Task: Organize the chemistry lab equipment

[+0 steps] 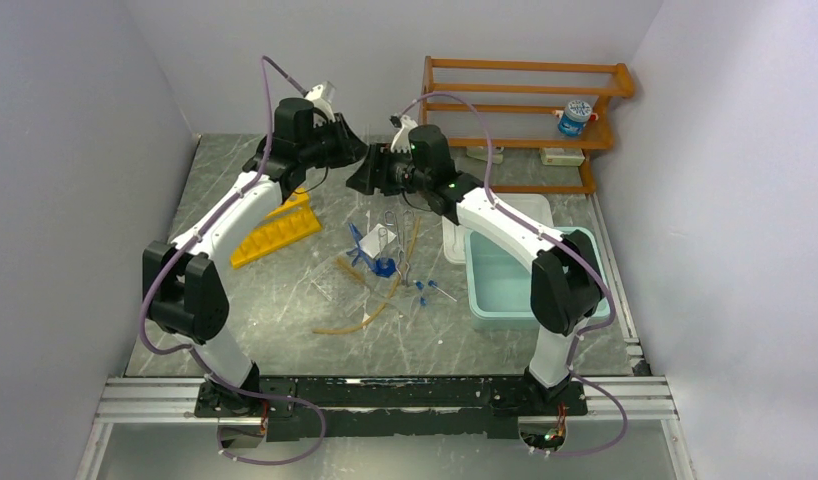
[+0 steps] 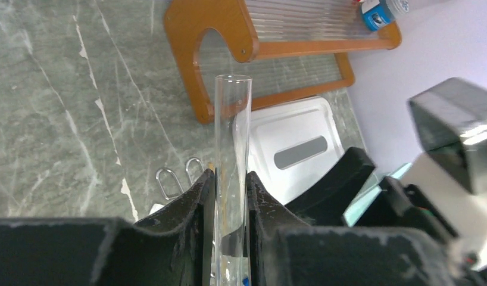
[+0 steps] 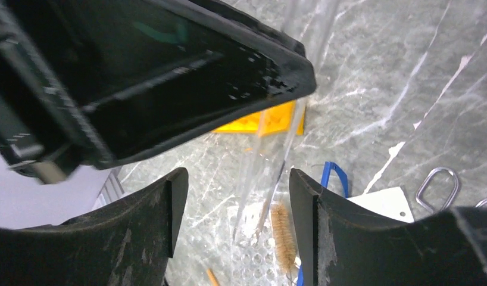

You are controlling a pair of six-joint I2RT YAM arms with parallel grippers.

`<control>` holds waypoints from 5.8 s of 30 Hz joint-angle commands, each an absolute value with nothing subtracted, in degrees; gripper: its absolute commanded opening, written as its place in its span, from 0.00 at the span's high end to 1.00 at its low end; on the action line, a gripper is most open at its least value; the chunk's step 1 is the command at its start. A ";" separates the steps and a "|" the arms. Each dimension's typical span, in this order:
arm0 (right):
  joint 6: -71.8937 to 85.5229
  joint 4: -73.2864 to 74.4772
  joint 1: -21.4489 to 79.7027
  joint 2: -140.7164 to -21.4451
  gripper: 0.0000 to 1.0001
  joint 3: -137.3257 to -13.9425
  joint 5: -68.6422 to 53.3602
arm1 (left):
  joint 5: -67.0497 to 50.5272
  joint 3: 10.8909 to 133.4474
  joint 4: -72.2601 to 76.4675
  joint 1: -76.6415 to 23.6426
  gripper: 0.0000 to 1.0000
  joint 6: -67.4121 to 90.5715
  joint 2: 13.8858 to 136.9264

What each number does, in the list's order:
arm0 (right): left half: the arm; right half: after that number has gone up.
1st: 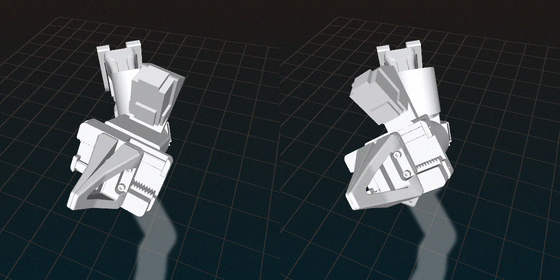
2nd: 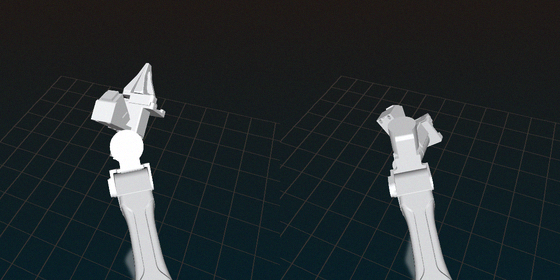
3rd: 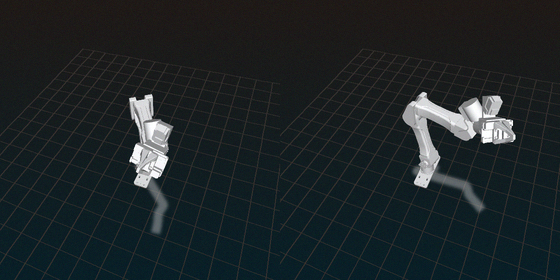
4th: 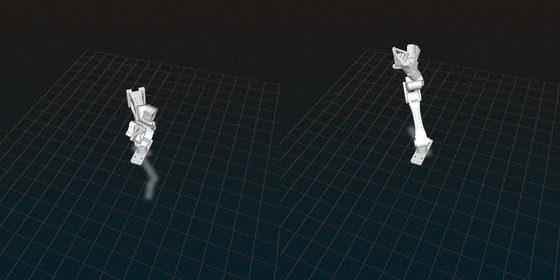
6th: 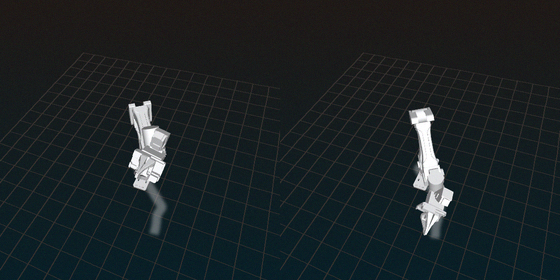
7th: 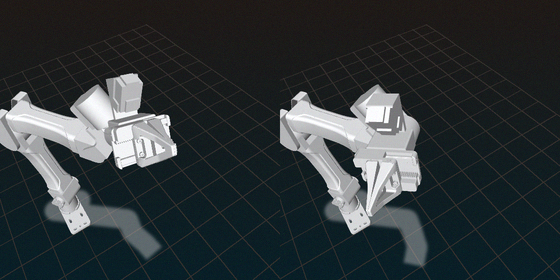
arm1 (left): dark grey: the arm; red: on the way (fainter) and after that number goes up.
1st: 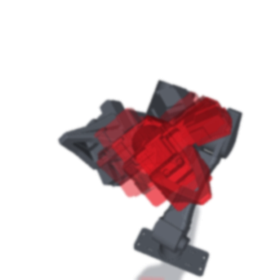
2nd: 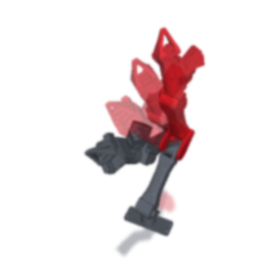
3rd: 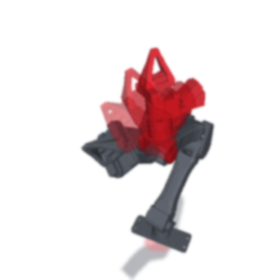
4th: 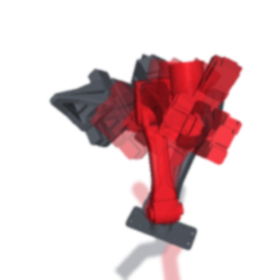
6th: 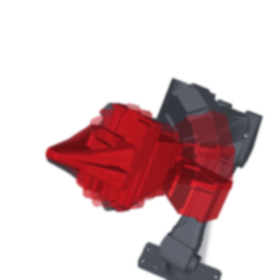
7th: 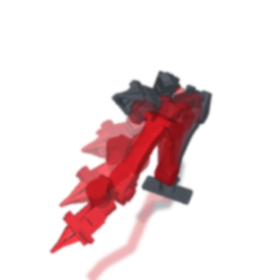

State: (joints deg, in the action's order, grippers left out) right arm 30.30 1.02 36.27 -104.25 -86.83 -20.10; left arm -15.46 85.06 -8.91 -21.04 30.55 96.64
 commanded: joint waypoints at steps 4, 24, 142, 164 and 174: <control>31.54 -2.49 36.20 -101.30 0.35 -81.82 -16.35 | -18.89 85.43 -8.64 -20.69 0.86 35.33 93.55; 18.75 -4.04 36.10 -102.40 0.82 -82.80 -29.83 | -43.49 87.65 -7.52 -12.57 0.41 39.27 94.31; 20.40 18.39 30.24 -102.74 0.27 -92.09 -10.59 | 15.69 60.61 11.31 -12.92 0.14 9.97 79.54; 13.09 21.92 34.11 -85.62 0.32 -73.22 -10.36 | -21.82 55.28 -4.95 -28.15 0.36 12.17 72.83; 6.38 17.22 47.42 -87.07 0.29 -67.69 -0.22 | -4.52 53.38 -5.95 -28.83 0.50 19.22 70.05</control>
State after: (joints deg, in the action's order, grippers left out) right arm 8.69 22.09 44.99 -85.95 -68.49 -5.19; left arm -12.91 53.41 -5.93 -28.60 15.77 72.07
